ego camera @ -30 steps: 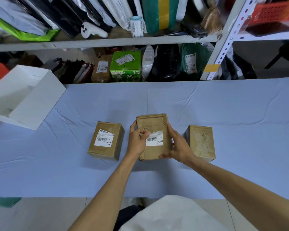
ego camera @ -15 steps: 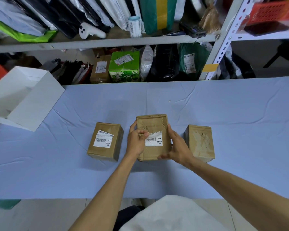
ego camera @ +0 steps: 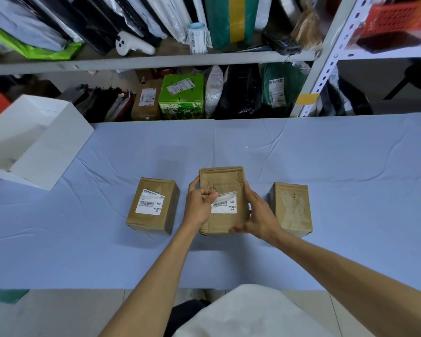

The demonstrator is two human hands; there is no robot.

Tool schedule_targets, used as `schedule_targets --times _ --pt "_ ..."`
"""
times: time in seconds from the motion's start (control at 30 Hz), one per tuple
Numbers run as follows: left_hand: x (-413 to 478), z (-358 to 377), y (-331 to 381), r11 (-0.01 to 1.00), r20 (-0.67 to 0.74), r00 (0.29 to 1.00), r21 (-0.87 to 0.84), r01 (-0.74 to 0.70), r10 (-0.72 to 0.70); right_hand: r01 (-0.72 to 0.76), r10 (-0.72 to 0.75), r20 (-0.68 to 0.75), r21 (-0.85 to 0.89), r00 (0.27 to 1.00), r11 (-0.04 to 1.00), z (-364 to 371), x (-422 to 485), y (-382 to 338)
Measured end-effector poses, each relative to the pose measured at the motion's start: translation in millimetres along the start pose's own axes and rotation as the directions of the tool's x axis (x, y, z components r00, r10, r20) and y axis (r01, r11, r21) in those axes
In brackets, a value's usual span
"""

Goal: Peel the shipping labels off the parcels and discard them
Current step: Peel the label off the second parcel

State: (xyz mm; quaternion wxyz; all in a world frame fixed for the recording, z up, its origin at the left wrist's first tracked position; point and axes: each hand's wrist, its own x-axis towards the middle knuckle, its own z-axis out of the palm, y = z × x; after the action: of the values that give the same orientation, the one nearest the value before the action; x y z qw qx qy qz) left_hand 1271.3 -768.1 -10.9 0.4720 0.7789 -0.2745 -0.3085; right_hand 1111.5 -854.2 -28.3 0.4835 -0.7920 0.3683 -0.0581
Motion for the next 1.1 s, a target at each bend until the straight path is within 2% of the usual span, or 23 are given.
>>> schedule_targets --times 0.63,1.1 --pt "-1.3 -5.8 8.2 0.998 0.047 0.998 0.062 0.031 -0.034 -0.004 0.004 0.01 -0.02 1.0 1.0 -2.1 2.7 0.6" --pt "-0.4 -7.9 10.3 0.998 0.07 0.996 0.025 0.056 -0.058 -0.01 0.011 0.011 -0.039 1.0 0.999 -1.9 3.9 2.0"
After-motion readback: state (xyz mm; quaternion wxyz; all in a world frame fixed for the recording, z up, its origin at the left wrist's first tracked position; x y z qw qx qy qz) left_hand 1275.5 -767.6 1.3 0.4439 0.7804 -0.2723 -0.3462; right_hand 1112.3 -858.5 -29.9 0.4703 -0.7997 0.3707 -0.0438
